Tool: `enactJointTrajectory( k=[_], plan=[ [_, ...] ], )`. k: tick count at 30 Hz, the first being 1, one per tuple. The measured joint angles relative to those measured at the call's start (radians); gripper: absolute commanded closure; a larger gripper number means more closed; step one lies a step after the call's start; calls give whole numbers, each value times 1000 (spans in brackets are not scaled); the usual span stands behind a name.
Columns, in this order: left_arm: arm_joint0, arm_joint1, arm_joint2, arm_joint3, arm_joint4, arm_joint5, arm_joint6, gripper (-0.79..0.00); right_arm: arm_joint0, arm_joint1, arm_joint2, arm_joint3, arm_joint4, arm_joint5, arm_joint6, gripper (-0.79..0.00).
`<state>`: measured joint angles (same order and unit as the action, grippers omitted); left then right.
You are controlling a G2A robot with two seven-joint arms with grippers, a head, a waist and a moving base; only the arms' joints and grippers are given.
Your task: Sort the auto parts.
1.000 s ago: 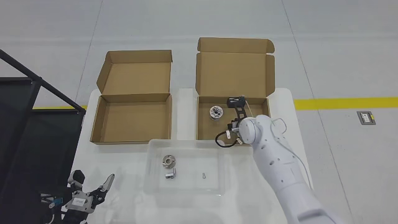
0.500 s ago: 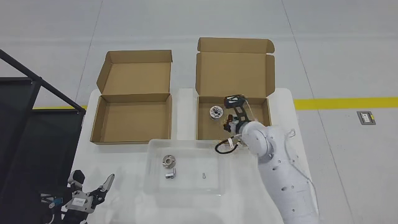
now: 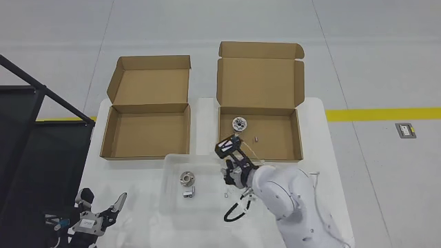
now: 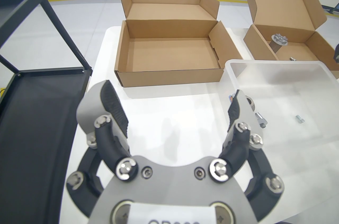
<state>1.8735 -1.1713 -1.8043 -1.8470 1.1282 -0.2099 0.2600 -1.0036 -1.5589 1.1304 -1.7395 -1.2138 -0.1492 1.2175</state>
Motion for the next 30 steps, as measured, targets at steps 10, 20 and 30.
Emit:
enactJointTrajectory(
  k=[10,20,30],
  plan=[
    [0,0,0,0,0,0,0,-785,110,-35,-197,197,-105,205,154,-188],
    [0,0,0,0,0,0,0,-785,228,-87,-324,403,-121,340,212,-188],
    [0,0,0,0,0,0,0,-785,264,-110,-331,506,-132,419,205,-179]
  ],
)
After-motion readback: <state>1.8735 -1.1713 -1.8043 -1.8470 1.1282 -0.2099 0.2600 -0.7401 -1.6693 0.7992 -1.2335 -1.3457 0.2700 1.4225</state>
